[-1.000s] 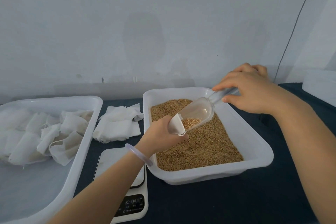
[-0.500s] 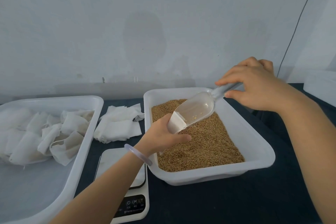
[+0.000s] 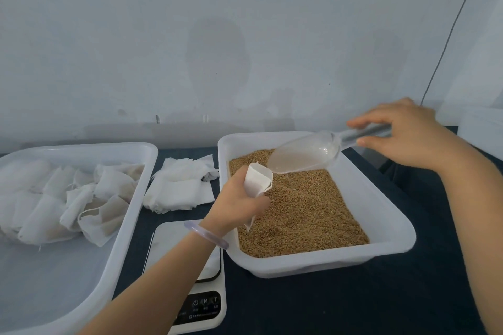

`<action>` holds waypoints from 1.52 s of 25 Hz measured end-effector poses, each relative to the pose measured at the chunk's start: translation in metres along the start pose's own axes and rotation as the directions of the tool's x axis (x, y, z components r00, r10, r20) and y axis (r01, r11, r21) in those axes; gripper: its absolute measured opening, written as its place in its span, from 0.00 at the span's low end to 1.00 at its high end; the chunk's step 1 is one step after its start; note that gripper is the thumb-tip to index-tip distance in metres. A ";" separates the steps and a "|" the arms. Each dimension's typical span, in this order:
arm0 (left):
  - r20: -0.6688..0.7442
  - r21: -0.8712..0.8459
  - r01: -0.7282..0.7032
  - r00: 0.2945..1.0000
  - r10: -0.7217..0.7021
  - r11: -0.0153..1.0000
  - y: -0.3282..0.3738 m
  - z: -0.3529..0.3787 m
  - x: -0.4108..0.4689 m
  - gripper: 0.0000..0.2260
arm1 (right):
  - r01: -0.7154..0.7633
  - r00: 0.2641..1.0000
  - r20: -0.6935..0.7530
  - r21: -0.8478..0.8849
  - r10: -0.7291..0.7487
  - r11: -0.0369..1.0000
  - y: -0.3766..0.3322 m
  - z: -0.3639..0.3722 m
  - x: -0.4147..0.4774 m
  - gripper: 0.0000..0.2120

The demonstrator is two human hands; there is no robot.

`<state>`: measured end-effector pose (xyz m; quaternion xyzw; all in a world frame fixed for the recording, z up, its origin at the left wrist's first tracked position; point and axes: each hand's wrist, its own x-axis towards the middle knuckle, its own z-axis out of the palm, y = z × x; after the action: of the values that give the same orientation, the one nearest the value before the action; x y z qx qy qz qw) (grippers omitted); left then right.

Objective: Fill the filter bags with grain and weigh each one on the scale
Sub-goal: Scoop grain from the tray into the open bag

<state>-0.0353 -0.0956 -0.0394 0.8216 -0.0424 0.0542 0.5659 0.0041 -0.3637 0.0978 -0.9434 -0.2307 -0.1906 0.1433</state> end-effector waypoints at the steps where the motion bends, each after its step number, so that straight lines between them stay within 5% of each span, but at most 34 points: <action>1: -0.022 -0.035 -0.001 1.000 0.000 0.999 -0.001 0.000 -0.001 0.19 | -0.069 0.997 0.040 0.033 0.067 0.997 0.008 0.007 -0.003 0.14; 4: -0.047 -0.088 -0.004 0.999 0.000 0.996 -0.001 0.000 -0.001 0.19 | -0.210 0.964 0.126 -0.177 0.233 0.962 0.023 0.044 -0.015 0.13; 7: -0.059 -0.088 -0.021 0.998 0.015 0.996 -0.001 0.000 -0.002 0.18 | -0.087 0.960 0.220 -0.358 0.175 0.930 0.022 0.086 -0.024 0.15; 11: -0.073 -0.051 -0.057 0.996 0.053 0.997 -0.002 0.000 -0.004 0.17 | -0.039 0.967 0.236 -0.253 0.100 0.967 0.011 0.118 -0.030 0.14; 16: -0.077 0.030 -0.071 0.994 0.073 0.997 -0.006 0.002 -0.003 0.17 | -0.250 0.942 0.216 -0.060 0.257 0.966 0.029 0.115 -0.043 0.14; 21: -0.061 0.198 -0.065 0.995 0.078 0.978 -0.005 0.007 -0.002 0.17 | -0.308 0.938 0.213 0.155 0.272 0.939 0.038 0.090 -0.047 0.13; 24: -0.061 0.252 -0.037 0.997 0.054 0.967 -0.003 0.008 -0.001 0.16 | -0.287 0.954 0.194 0.386 0.227 0.877 0.031 0.071 -0.045 0.14; 27: -0.042 0.288 -0.002 0.999 0.014 0.958 -0.001 0.007 0.002 0.14 | -0.219 0.974 0.143 0.440 0.173 0.871 0.020 0.051 -0.038 0.17; 38: 0.073 0.244 0.002 0.997 -0.021 0.970 0.005 0.003 0.002 0.15 | 0.111 0.993 0.035 0.013 -0.112 0.994 -0.020 0.012 -0.011 0.15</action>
<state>-0.0338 -0.0997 -0.0358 0.8866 -0.0520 0.0247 0.4589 -0.0115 -0.3470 0.0862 -0.9314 -0.2865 -0.1802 0.1337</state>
